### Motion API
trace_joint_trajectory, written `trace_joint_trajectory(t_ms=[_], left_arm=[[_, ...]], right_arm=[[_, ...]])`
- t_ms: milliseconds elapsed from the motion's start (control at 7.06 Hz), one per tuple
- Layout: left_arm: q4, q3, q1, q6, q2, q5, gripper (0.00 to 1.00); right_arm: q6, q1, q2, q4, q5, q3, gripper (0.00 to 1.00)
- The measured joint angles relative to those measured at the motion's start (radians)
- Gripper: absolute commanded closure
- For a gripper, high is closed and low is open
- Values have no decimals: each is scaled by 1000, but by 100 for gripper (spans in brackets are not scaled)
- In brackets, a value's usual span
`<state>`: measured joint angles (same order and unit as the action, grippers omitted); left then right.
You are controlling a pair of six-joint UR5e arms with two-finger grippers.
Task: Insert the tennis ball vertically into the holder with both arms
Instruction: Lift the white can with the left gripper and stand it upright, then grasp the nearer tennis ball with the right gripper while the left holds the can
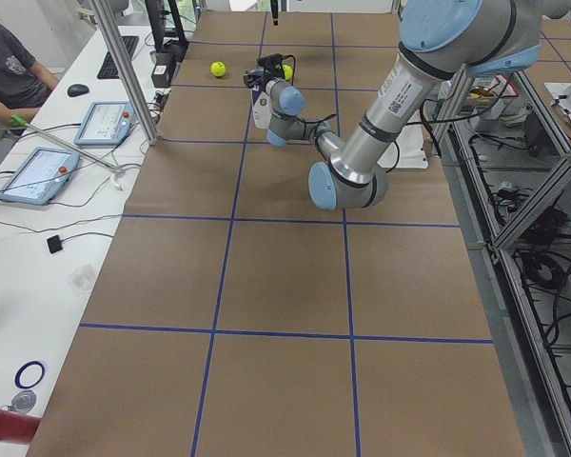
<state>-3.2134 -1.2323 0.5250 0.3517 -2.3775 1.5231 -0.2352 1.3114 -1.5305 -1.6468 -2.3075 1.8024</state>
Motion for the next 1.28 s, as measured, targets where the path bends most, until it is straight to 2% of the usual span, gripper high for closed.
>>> trace_joint_trajectory(t_ms=[425,567,850,1134,1275], left_arm=[[-23,5,-17,0,29,-6,21],[-31,7,-18,0,30,-6,22],[-67,20,-21,0,31,-7,22],[-76,26,-22,0,30,-7,22],[-77,27,-22,0,31,-7,22]], right_arm=[[-207,-137,-2,12,0,85,1],[-288,-198,-2,52,5,98,1],[-405,-297,-31,197,37,100,1],[-491,-349,-90,397,68,76,1],[-571,-392,-96,467,108,64,1]])
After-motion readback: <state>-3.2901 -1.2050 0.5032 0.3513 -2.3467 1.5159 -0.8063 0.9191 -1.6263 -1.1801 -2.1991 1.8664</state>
